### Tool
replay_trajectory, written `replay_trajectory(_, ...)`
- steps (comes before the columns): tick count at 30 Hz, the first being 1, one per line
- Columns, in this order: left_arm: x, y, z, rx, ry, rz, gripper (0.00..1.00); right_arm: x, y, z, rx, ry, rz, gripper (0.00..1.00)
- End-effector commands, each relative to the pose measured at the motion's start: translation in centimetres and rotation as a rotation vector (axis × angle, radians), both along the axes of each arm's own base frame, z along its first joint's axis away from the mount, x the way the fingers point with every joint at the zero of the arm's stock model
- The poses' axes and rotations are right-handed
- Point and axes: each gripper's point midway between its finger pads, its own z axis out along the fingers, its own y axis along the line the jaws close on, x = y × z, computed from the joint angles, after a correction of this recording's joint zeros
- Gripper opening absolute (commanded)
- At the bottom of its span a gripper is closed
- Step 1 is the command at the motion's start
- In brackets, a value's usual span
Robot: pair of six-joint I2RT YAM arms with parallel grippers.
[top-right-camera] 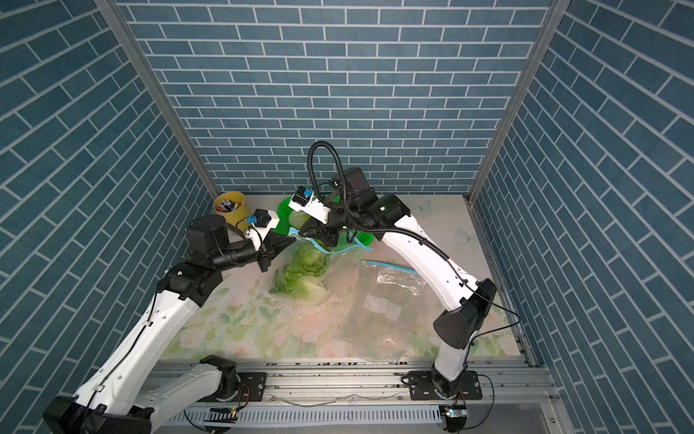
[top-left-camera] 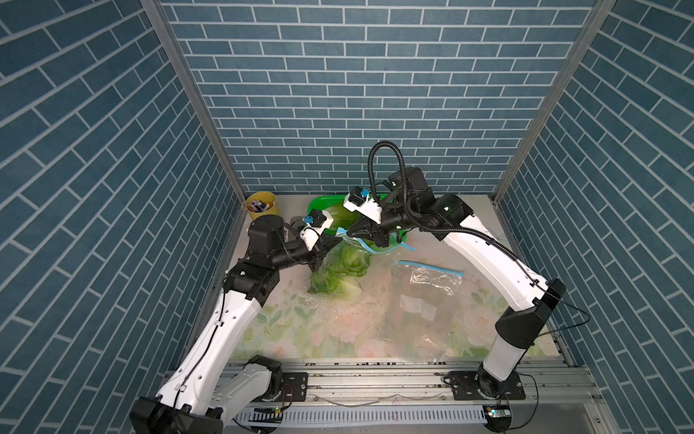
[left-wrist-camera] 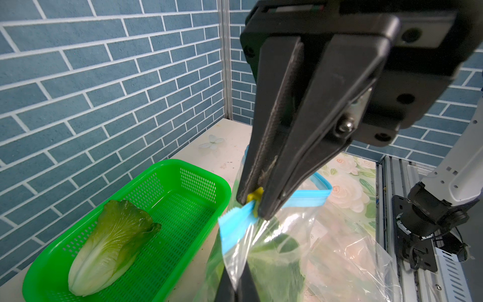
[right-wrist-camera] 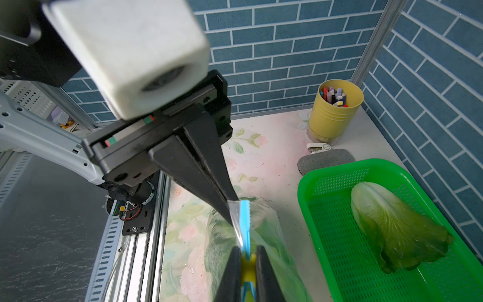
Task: Put the chinese cabbages into a zipper bag and zip it
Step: Zip the zipper on the zipper food storage bag.
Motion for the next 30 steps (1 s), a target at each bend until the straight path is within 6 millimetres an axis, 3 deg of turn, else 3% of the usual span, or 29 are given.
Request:
replay_trajectory(1, 0.5, 1.4, 1.0, -0.002, -0.04, 0.086, 0.0, 1.5, -3.2, 0.9, -0.029, -0.063, -0.086, 0.0)
replay_trajectory(30, 0.7, 2.8, 1.4, 0.01, -0.038, 0.186, 0.0, 1.6, -5.9, -0.1, -0.039, -0.051, -0.164, 0.0)
